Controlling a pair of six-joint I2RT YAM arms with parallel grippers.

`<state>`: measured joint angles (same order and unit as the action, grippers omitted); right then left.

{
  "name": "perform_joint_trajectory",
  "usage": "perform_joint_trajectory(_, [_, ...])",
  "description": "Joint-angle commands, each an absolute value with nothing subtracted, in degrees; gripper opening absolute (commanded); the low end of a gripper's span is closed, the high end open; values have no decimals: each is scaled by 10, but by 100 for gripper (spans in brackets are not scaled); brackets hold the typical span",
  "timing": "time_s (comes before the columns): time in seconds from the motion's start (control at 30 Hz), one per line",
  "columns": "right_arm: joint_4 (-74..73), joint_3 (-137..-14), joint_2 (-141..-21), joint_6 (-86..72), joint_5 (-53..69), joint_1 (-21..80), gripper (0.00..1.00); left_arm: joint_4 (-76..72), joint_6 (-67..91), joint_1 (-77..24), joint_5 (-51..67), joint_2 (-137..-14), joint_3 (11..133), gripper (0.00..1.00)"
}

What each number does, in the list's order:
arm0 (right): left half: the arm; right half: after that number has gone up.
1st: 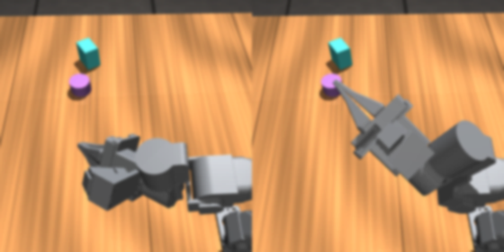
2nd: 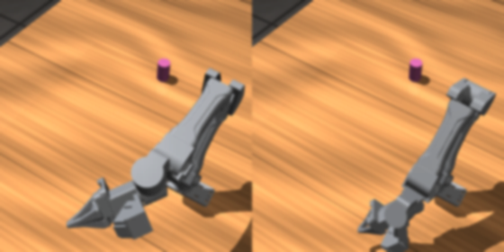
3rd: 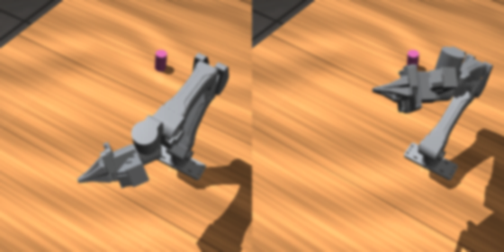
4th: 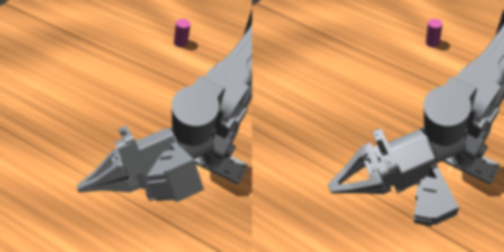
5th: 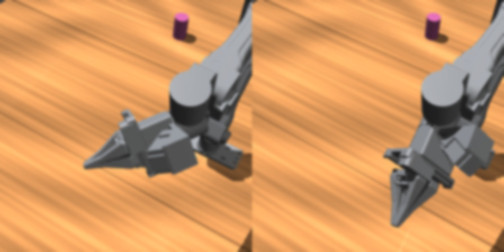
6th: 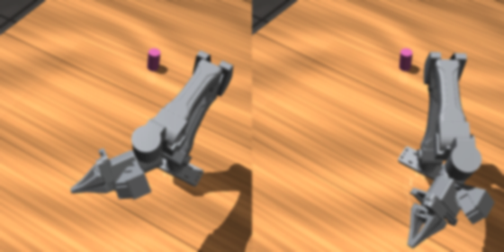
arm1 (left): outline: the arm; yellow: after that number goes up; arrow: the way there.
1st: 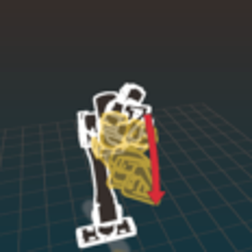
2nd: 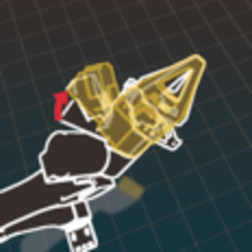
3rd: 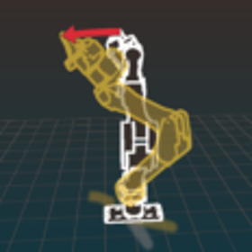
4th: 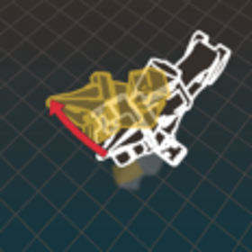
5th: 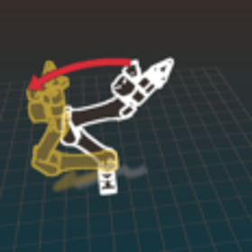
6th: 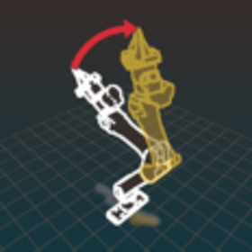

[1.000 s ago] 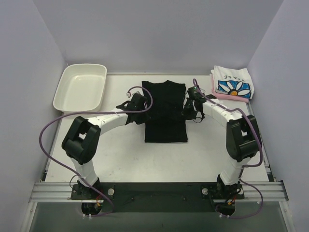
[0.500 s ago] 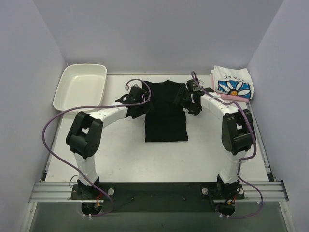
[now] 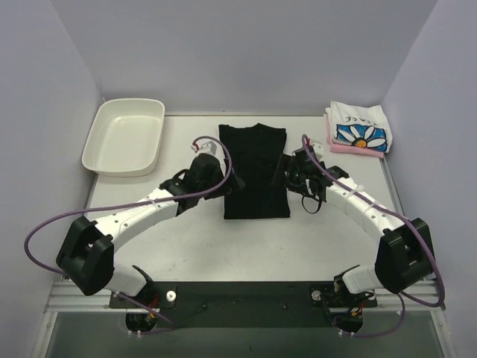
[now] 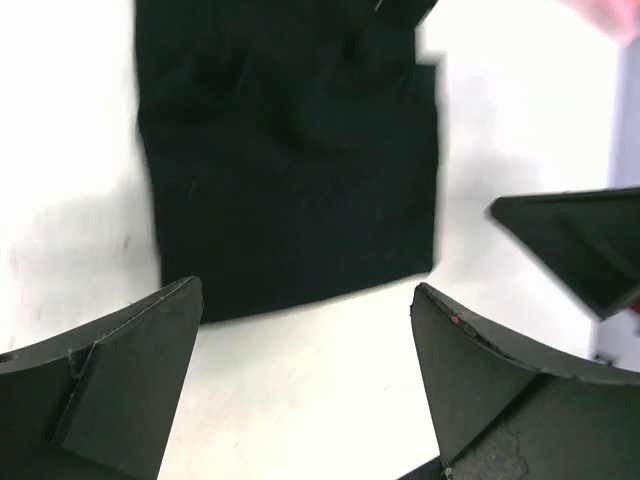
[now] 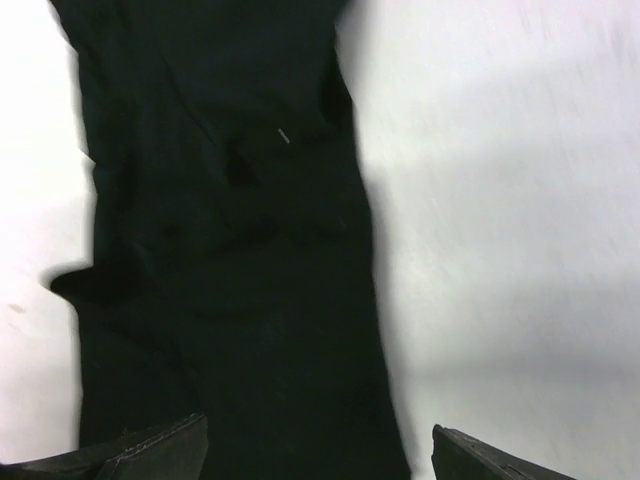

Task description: Fold and stack the t-shirts

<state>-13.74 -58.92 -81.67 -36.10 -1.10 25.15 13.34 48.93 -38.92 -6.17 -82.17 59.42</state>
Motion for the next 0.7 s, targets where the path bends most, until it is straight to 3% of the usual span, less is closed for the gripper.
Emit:
perform_joint_trajectory(0.0, [-129, -483, -771, -366, -25, 256, 94, 119, 519, -421, -85, -782, 496, 95])
perform_joint_trajectory(0.17, [-101, -413, -722, -368, -23, 254, 92, 63, 539, -429, -89, -756, 399, 95])
perform_joint_trajectory(0.67, [-47, -309, -679, -393, -4, 254, 91, -121, 573, -431, -75, -787, 276, 95])
